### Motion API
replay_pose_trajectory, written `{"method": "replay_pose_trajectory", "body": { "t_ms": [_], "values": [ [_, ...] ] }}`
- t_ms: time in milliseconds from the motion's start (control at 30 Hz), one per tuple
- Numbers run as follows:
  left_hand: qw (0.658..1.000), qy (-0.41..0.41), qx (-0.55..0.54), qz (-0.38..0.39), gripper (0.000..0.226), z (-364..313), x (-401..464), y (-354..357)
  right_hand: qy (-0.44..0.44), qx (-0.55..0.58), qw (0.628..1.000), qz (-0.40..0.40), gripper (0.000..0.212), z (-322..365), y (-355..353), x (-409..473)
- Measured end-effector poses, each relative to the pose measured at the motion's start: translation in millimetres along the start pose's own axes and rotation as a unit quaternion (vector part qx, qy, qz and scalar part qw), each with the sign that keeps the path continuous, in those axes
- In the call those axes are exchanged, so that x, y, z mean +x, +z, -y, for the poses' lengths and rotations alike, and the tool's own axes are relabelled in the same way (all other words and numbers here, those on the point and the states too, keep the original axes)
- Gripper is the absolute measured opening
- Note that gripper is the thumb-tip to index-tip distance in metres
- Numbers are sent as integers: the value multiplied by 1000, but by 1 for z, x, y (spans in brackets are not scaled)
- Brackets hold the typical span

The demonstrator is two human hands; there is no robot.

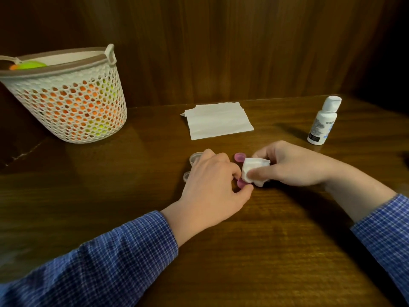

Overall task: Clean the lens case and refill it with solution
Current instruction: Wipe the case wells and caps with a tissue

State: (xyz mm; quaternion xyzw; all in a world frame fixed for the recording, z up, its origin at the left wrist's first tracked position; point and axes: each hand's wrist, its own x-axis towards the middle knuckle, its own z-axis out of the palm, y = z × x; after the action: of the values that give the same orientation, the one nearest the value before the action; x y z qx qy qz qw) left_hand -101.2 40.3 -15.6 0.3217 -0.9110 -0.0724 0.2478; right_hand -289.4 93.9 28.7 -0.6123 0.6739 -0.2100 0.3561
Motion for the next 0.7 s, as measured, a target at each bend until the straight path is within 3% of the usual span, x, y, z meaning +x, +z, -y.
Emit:
{"method": "replay_pose_trajectory", "body": {
  "t_ms": [267, 433, 567, 700],
  "values": [
    [997, 10, -78, -3, 15, 3, -2, -11, -14, -32, 999, 2, 7, 1, 7, 1],
    [974, 9, -223, -40, 23, 10, -5, -13, -40, 54, 998, -22, 7, 1, 6, -2],
    [938, -29, -345, -13, 38, 18, -7, -15, -59, 167, 983, -40, 7, 1, 11, -3],
    [911, -40, -411, 11, 36, 20, -4, -18, -26, 253, 967, -21, 17, 1, 10, -3]
  ]
}}
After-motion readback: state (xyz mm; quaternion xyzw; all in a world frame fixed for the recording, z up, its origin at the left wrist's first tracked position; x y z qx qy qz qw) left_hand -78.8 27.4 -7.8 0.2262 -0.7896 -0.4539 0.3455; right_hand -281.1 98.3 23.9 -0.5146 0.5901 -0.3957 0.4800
